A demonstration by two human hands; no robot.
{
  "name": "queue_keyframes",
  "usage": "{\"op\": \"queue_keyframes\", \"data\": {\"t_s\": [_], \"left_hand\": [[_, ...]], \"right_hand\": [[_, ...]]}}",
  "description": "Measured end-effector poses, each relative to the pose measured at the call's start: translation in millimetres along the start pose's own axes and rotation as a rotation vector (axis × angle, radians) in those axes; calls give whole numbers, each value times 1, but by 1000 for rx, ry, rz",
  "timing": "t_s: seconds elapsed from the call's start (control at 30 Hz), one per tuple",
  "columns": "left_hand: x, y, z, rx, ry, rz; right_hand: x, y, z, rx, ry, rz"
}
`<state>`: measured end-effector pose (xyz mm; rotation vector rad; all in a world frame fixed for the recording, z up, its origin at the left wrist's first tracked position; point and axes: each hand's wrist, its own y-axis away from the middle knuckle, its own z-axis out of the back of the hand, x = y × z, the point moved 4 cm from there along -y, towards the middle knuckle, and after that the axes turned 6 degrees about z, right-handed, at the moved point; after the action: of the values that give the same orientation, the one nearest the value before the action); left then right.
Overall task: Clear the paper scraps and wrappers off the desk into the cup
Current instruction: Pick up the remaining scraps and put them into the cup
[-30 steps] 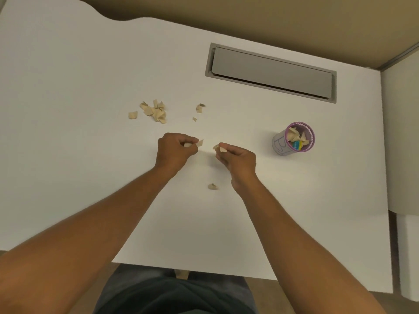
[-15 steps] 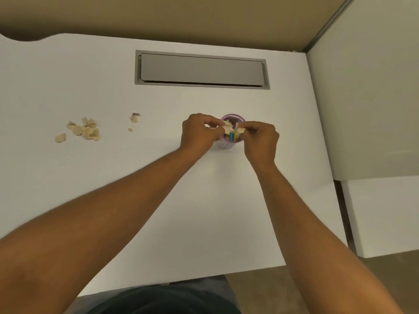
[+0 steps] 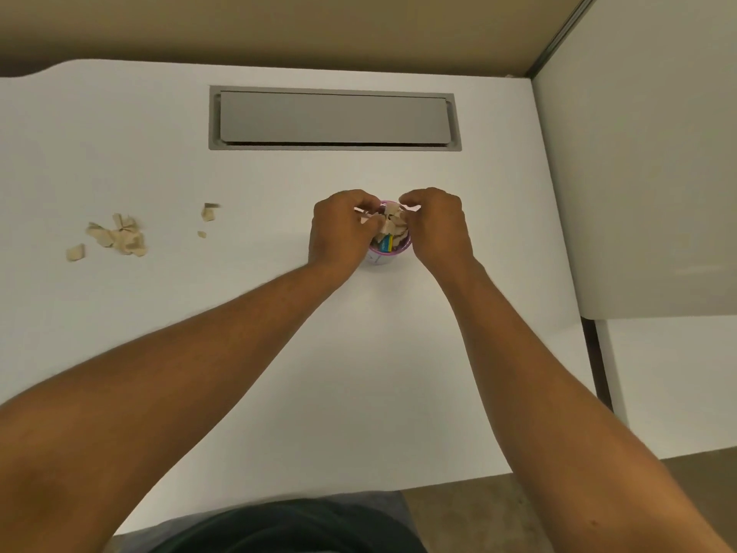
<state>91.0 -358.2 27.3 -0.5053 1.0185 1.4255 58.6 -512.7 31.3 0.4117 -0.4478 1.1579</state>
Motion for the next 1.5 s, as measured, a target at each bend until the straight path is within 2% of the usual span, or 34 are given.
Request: {"op": "queue_keyframes", "data": {"t_s": [0.13,0.27,0.33,0.43,0.57,0.7,0.77,0.93,1.07,1.17,1.3,1.43,1.5], "left_hand": [[4,0,1,-25,-44,-83],[8,3,-7,79,-214,-219],[9,3,-14,122,-361,-299],[14,2,-18,116,-484,-313],[18,3,-7,110,-282,-245],[37,13,29,23,-146,-263],[61,23,53,-42,-136,-276],[155,40,120,-167,-290,-218],[215,37,175,-308,-456,-81],[243,16,213,-334,-660,73],[272,-11,245,-242,-736,238],[281,-32,253,-129,-851,258],[278,-37,253,-81,-897,228]], "right_hand": [[0,0,-4,55,78,-10],[-1,8,-9,134,112,12],[-1,15,-5,77,78,12],[-1,24,9,-81,-17,-29],[0,45,21,-239,-122,-74],[18,82,7,-302,-161,11],[34,102,-17,-220,-199,71],[67,135,-113,307,-202,61],[91,153,-181,575,-125,23],[109,158,-217,605,-193,39],[133,136,-238,544,-302,51],[157,98,-237,522,-224,139],[167,74,-231,456,-174,213]]}}
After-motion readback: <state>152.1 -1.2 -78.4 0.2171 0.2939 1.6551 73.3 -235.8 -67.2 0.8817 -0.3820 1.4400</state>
